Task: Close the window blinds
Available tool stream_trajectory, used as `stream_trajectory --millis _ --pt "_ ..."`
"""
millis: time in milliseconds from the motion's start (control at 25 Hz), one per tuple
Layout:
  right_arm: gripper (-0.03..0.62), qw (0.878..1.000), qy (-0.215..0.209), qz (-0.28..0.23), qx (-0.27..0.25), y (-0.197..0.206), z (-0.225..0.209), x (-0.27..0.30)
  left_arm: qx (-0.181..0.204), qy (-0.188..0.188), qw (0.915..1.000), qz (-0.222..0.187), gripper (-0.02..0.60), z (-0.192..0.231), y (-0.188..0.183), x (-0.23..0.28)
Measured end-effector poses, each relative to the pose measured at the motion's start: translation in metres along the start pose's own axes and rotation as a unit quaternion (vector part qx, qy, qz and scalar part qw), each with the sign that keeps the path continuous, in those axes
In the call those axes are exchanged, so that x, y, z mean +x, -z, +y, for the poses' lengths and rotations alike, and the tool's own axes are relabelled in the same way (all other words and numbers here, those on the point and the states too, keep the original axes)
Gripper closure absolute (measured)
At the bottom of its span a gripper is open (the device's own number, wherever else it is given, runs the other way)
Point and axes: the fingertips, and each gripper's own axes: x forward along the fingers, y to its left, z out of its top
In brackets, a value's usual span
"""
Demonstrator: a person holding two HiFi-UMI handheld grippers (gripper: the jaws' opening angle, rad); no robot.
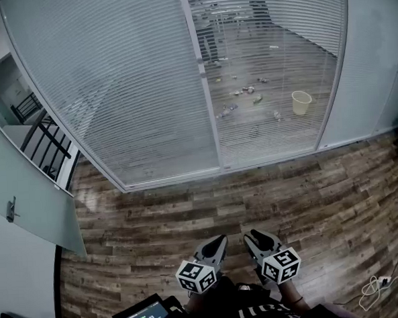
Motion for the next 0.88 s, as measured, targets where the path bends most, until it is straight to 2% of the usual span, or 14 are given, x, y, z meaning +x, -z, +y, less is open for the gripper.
stream_trajectory --millis 240,520,640,880 --pt "0.467 1.0 0.006 -0.003 0.013 -0.005 -0.03 0.011 0.004 -0.007 0.9999 0.008 0.575 0.012 -0.002 0.023" --pt "0.467 1.0 0.008 -0.005 0.015 -0.025 -0.068 0.063 0.006 -0.007 1.0 0.002 0.575 0.062 -0.023 0.074" --pt "0.467 1.0 0.015 -0.006 0.015 -0.047 -0.091 0.102 0.01 0.002 0.9999 0.001 0.575 0.098 -0.045 0.11" --pt "0.467 0.999 0.025 -0.031 -0.001 -0.122 -0.134 0.199 0.031 0.023 0.9992 -0.015 0.575 0.179 -0.119 0.185"
